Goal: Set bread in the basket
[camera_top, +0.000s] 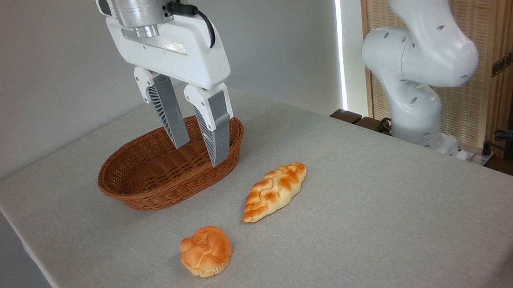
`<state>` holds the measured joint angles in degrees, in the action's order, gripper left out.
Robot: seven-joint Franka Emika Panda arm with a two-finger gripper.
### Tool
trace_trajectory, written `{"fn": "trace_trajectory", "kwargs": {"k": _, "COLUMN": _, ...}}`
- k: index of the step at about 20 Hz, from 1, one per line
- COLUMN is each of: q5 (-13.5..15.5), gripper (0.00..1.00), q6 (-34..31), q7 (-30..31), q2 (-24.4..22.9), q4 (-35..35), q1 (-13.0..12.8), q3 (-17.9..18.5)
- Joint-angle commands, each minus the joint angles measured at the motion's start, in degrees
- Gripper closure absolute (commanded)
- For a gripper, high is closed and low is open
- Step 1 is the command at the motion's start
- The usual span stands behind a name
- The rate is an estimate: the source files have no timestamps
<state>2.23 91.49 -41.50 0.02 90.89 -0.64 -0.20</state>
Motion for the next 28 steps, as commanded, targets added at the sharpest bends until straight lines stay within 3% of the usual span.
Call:
{"fn": "trace_trajectory", "kwargs": {"k": 1, "q5": 0.6, "gripper": 0.0, "q6": 0.1, "q7": 0.6, "q2": -0.7, "q4": 0.8, "q1": -0.7, "q3": 0.7}}
{"fn": "trace_trajectory", "kwargs": {"k": 19, "q5": 0.8, "gripper": 0.0, "q6": -3.6, "q7": 0.6, "q2": -1.0, "q4": 1.7, "q1": -1.2, "q3": 0.4}}
{"fn": "trace_trajectory", "kwargs": {"k": 21, "q5": 0.5, "gripper": 0.0, "q6": -1.0, "q7": 0.5, "q2": -3.3, "q4": 6.2, "q1": -1.8, "q3": 0.4}}
{"fn": "trace_trajectory", "kwargs": {"k": 28, "q5": 1.3, "gripper": 0.0, "q6": 19.4, "q7": 1.2, "q2": -21.1, "q4": 38.3, "q1": -3.6, "q3": 0.6}}
